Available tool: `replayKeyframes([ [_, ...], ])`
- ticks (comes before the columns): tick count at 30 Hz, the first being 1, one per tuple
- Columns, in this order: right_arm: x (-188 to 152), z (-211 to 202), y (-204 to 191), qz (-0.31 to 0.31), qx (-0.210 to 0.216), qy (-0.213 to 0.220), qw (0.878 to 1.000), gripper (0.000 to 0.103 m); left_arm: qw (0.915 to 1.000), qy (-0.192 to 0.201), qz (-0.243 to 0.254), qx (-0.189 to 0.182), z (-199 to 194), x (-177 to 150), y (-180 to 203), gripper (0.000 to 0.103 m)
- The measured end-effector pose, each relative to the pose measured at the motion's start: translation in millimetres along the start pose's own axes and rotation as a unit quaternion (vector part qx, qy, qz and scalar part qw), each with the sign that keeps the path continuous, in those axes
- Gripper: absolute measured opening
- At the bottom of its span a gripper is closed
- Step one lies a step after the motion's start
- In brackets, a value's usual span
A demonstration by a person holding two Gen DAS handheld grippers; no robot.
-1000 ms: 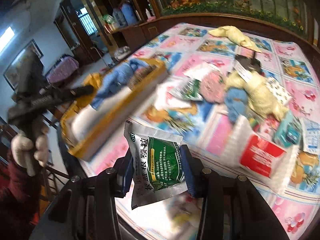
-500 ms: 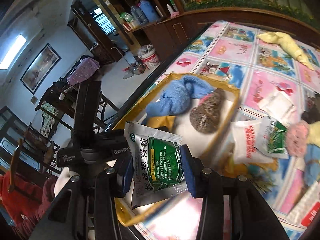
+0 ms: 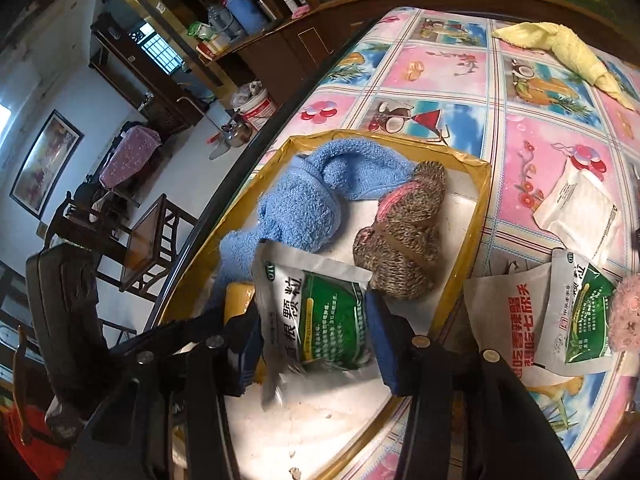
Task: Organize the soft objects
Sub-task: 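Lower the envelope and the packet into the white box and release both, then grasp the pink plush bear with the left tool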
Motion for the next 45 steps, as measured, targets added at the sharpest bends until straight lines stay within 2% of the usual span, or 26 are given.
replayKeyframes([
  [5,0.6,-19.3,-5.7,-0.01,0.008,0.027,1.0,0.049,0.9999,0.008,0.007,0.013,-1.5,-4.3,1.5,0.05],
  [10,-6.3,-69.3,5.9,-0.008,0.005,0.071,0.997,0.05,0.9998,0.003,0.013,0.012,-3.8,-8.6,4.4,0.051],
  [12,-14.4,-98.6,21.0,-0.005,-0.006,0.092,0.996,0.051,1.0,0.005,0.005,-0.004,-11.8,-12.0,5.1,0.051],
  [16,-29.1,-147.7,62.7,0.016,-0.052,0.129,0.99,0.056,0.9986,0.042,0.018,-0.025,-41.9,-17.3,21.7,0.051],
  [19,-37.8,-167.8,93.2,0.043,-0.078,0.141,0.986,0.056,0.9969,0.054,0.037,-0.043,-56.5,-23.1,41.3,0.051],
  [24,-50.8,-165.0,115.4,0.071,-0.075,0.131,0.986,0.056,0.9927,0.044,0.089,-0.068,-58.8,-38.3,85.2,0.051],
  [28,-63.8,-173.5,132.6,0.078,-0.084,0.137,0.984,0.056,0.9863,0.038,0.144,-0.071,-56.8,-47.8,118.8,0.051],
  [35,-93.3,-214.7,165.3,0.089,-0.117,0.163,0.976,0.056,0.9791,0.026,0.193,-0.06,-29.0,-34.5,173.8,0.051],
  [40,-105.0,-229.7,182.4,0.101,-0.125,0.178,0.971,0.056,0.9787,-0.002,0.186,-0.088,6.9,-16.9,210.9,0.051],
  [43,-109.6,-232.0,191.9,0.106,-0.123,0.181,0.97,0.056,0.977,0.001,0.187,-0.103,26.1,-1.1,235.7,0.051],
  [45,-111.8,-231.8,198.7,0.113,-0.116,0.18,0.97,0.056,0.9751,0.006,0.199,-0.097,40.2,6.8,250.1,0.051],
])
Point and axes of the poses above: each gripper's, at about its wrist camera, not at the fingertips, and z roughly the way its jaws point, y to its right, x to its top, the point moved 4 cm from there along z, roughly the way its jaws point, and after that the axes turned 7 degrees about x, right-handed, at the moved point
